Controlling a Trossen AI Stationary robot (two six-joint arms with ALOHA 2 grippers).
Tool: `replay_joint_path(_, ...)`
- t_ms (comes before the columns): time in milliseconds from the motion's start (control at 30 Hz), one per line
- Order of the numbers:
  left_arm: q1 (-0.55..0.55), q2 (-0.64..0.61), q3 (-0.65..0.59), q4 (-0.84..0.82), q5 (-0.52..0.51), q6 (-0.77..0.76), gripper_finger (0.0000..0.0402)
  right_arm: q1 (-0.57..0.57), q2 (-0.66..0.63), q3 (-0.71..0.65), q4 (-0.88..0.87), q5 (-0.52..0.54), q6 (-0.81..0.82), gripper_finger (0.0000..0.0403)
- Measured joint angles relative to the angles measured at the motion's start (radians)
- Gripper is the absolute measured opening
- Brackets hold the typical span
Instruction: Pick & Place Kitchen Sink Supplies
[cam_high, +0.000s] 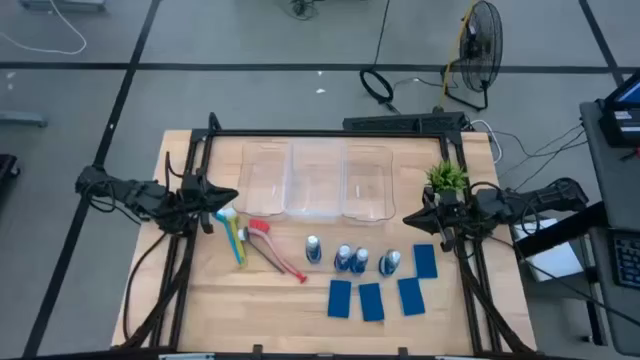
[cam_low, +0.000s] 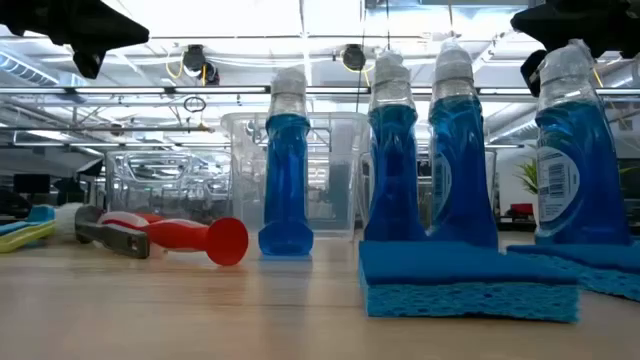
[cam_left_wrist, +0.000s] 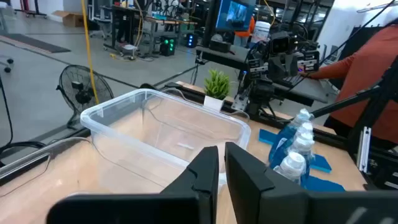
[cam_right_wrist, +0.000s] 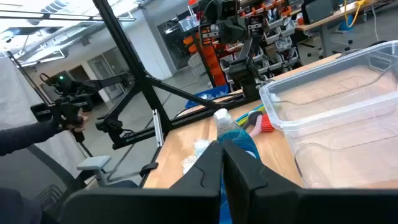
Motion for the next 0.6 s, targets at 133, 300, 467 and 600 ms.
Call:
replay_joint_path(133, 0.0, 0.0, 0.0, 0.0, 0.0, 0.002, 0.0033, 0.0, 0.0, 0.0, 0.0, 0.0, 0.0, 0.0)
replay_joint_path(300, 0.0, 0.0, 0.0, 0.001, -0.001, 0.004, 0.0033, 0.0, 0.0, 0.0, 0.0, 0.0, 0.0, 0.0)
replay_joint_path(467, 0.0, 0.0, 0.0, 0.001, -0.001, -0.009, 0.0033, 0.0, 0.0, 0.0, 0.0, -0.001, 0.016, 0.0)
replay_joint_path(600, 0.0, 0.0, 0.0, 0.001, -0.001, -0.022, 0.0033, 0.0, 0.0, 0.0, 0.001, -0.001, 0.048, 0.0)
